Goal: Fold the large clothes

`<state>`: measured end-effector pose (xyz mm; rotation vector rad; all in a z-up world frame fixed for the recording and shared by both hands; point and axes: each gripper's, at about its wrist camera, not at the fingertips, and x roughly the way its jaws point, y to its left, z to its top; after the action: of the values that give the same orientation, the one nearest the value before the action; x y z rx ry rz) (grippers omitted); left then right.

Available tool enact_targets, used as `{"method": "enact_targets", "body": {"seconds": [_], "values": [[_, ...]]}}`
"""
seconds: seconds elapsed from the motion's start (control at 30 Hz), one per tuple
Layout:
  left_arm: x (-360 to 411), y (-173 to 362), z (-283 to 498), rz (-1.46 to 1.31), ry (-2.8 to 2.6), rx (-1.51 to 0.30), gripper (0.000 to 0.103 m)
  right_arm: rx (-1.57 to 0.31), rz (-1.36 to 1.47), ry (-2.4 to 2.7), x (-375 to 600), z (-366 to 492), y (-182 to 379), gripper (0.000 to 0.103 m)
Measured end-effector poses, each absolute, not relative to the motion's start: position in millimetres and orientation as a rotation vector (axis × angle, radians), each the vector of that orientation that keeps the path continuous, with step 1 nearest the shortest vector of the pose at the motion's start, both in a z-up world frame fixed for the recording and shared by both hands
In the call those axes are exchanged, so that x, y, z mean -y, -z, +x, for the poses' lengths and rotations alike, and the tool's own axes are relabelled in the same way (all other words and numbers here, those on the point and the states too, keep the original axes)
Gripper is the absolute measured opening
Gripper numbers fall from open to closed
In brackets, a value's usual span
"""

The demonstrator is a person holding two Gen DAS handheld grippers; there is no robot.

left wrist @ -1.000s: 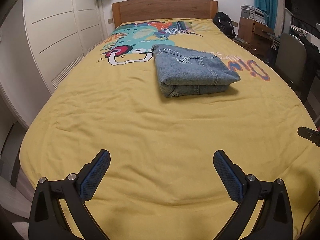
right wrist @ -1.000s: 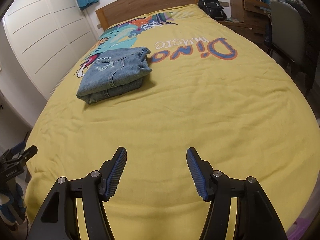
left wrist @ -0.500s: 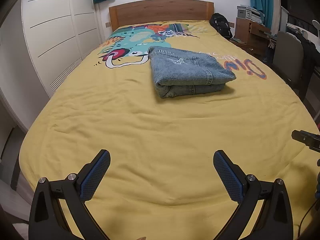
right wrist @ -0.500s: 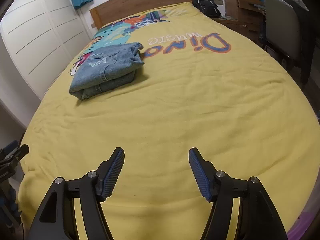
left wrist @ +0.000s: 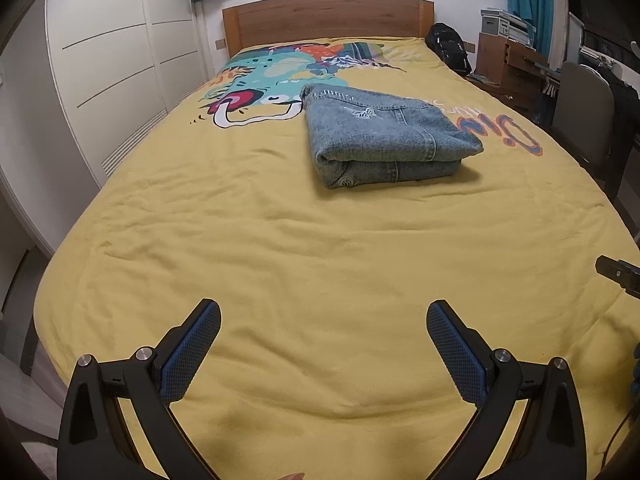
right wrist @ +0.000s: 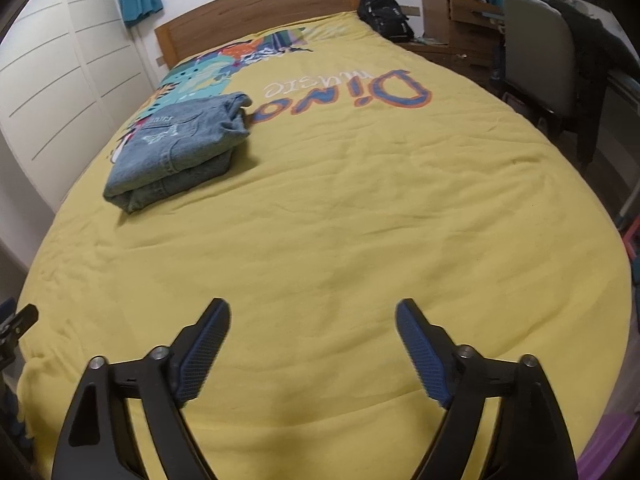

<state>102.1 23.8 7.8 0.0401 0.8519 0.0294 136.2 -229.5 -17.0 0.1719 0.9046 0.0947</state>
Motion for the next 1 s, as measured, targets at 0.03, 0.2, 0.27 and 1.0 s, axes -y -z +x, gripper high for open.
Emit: {"method": "enact_targets", "body": {"seconds": [0.03,0.2,0.27,1.0], "values": [[-24.3,-6.9,102.8,0.040,-0.031,-0.853,0.102,-0.900,0.168,-0.088,230.0,136.4,17.8,0.094],[-26.8,-2.2,102.9,0.021,-0.036,-0.859,0.102,-0.895,0.154,-0.070,231.7,138.6,23.9,0.094],[-28.2,0.1,104.0,0.016,-0.041,-0.865,0.102,-0.894,0.149,-0.063,232.8,138.9,26.4,0.094],[-27.6,12.7,104.3,0.009,-0.036,-0.894,0.102,-0.877,0.139,-0.027,239.1,138.6,36.3,0.103]]}}
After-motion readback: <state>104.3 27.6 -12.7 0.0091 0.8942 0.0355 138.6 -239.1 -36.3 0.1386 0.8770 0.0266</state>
